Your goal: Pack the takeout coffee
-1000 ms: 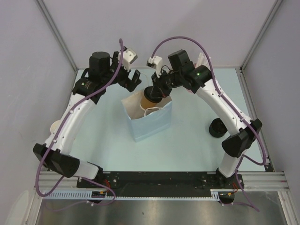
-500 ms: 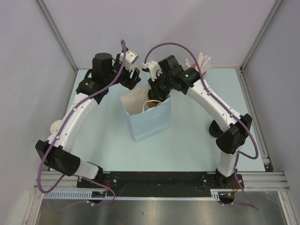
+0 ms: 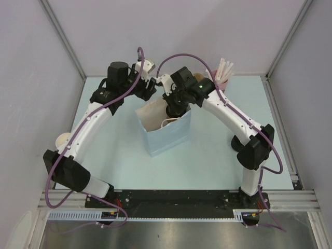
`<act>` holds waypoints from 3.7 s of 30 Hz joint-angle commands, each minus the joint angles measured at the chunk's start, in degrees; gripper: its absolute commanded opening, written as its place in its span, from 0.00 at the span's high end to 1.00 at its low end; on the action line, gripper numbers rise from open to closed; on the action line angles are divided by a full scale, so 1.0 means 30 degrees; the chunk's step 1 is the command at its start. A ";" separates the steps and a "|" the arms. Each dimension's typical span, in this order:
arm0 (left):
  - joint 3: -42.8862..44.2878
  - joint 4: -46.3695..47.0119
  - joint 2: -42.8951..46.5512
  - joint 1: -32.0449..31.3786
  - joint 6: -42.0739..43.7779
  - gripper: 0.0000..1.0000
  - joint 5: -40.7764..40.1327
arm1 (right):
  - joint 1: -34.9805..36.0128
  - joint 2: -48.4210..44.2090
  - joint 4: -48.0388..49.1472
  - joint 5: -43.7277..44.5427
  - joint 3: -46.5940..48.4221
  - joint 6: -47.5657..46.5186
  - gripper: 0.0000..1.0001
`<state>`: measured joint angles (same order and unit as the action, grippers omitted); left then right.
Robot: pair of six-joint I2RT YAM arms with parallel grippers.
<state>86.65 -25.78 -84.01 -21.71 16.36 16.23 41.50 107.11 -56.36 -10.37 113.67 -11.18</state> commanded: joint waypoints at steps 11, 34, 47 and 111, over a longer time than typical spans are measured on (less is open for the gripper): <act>-0.1256 0.1240 0.0317 0.0090 -0.0737 0.34 0.0391 | 0.0113 0.0361 -0.1338 -0.0584 0.0167 -0.0667 1.00; -0.2751 0.2294 0.0874 0.0031 -0.1644 0.44 -0.0165 | -0.0266 0.2323 -0.3479 -0.1699 0.0695 -0.1371 1.00; -0.3161 0.3085 0.0786 -0.0261 -0.2084 0.56 -0.2039 | -0.0385 0.2529 -0.3889 -0.0908 -0.0155 -0.2015 1.00; -0.2429 0.2646 0.0111 -0.0379 -0.2348 0.58 -0.6963 | -0.0473 0.4140 -0.5034 -0.0761 -0.0914 -0.3158 1.00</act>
<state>79.94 -18.41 -87.02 -22.85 9.47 -4.27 40.62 116.81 -68.31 -14.98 113.38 -19.66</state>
